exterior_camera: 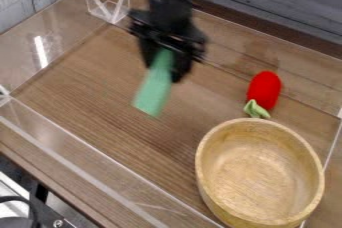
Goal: Remove the green block from the brown bowl and put it on the table
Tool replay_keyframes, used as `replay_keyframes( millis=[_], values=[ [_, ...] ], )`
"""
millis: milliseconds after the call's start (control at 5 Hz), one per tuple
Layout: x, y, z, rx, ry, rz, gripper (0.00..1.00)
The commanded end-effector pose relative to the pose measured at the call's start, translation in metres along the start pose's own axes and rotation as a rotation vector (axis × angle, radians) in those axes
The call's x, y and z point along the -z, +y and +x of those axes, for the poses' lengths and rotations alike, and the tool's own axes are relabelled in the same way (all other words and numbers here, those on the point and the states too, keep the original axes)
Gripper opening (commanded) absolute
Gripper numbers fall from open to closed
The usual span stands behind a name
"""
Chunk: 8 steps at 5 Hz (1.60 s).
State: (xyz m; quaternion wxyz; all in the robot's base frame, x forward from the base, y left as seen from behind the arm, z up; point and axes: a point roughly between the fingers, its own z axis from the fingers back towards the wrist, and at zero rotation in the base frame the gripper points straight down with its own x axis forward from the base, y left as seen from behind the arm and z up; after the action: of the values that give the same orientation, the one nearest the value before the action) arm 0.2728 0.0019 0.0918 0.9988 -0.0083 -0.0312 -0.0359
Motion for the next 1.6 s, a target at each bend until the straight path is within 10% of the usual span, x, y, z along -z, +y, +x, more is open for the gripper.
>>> replay_keyframes(
  millis=[0,200,600,1000,1400],
  values=[
    [-0.003,0.041,0.0,-0.013,-0.045,0.024,0.0],
    [0.005,0.073,-0.004,-0.018,-0.057,0.039,0.0],
    [0.007,0.013,0.02,-0.041,-0.069,0.01,0.0],
    [0.017,0.077,0.015,-0.029,-0.095,0.05,0.0],
    [0.03,0.081,0.018,-0.028,-0.102,0.05,0.0]
  ],
)
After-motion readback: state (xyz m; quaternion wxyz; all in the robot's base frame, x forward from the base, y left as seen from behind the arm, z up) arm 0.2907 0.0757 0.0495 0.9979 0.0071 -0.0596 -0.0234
